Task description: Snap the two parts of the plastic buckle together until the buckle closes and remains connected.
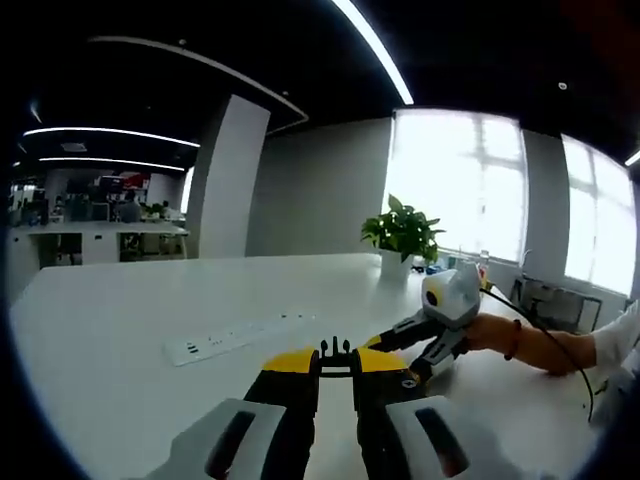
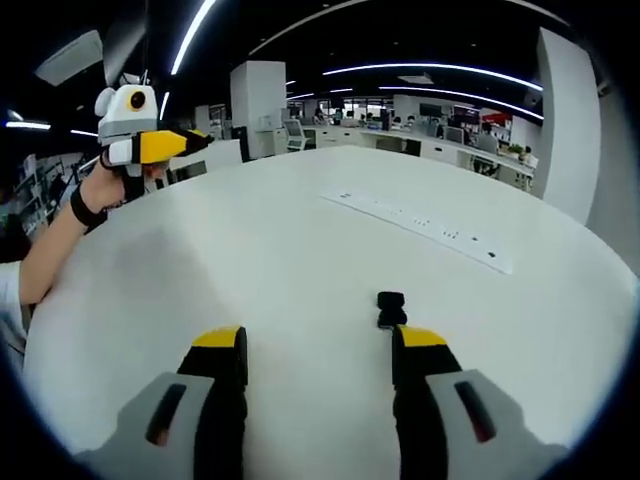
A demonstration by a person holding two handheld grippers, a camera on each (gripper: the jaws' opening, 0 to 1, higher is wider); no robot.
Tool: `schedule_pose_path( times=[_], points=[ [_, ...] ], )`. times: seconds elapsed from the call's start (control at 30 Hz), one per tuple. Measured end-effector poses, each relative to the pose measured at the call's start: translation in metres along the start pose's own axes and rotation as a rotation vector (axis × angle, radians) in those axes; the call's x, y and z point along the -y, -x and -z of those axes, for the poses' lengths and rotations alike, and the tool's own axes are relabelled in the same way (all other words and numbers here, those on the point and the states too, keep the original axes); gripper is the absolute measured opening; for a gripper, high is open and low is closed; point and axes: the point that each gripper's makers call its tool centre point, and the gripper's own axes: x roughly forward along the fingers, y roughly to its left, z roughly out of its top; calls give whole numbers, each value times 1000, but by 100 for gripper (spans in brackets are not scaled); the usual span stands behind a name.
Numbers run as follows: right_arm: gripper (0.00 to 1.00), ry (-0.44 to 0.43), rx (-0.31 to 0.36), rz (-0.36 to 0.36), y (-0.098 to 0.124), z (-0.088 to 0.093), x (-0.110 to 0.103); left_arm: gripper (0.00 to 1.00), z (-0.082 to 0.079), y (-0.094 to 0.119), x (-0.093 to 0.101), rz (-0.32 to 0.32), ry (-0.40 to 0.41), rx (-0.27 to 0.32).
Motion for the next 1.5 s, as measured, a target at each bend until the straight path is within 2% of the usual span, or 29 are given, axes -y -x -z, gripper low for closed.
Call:
schedule_pose_path(
  times=[0.27, 0.47, 0.63, 0.77, 0.9, 1.33, 1.37, 1.5],
  points=[
    [59, -3, -2, 41, 3, 4, 12, 12, 2, -1, 2, 4, -15, -11],
    [68, -22, 1, 87, 0, 3, 26, 12, 3, 0, 4, 2, -17, -12],
    [67, -26, 15, 91, -4, 2, 26, 12, 1, 2, 6, 7, -14, -4],
    [67, -30, 35, 101, -7, 0, 28, 12, 8, 3, 5, -8, -39, -33],
    [67, -31, 44, 108, -11, -2, 28, 12, 8, 3, 6, -8, -45, -35],
    [64, -28, 94, 104, -27, -7, 21, 12, -2, 9, 3, -2, -29, 6],
    [63, -29, 98, 104, -30, -9, 25, 12, -1, 9, 2, -4, -28, 6],
    [62, -32, 108, 111, -32, -10, 25, 12, -4, 12, 5, 22, 3, 29]
  ],
)
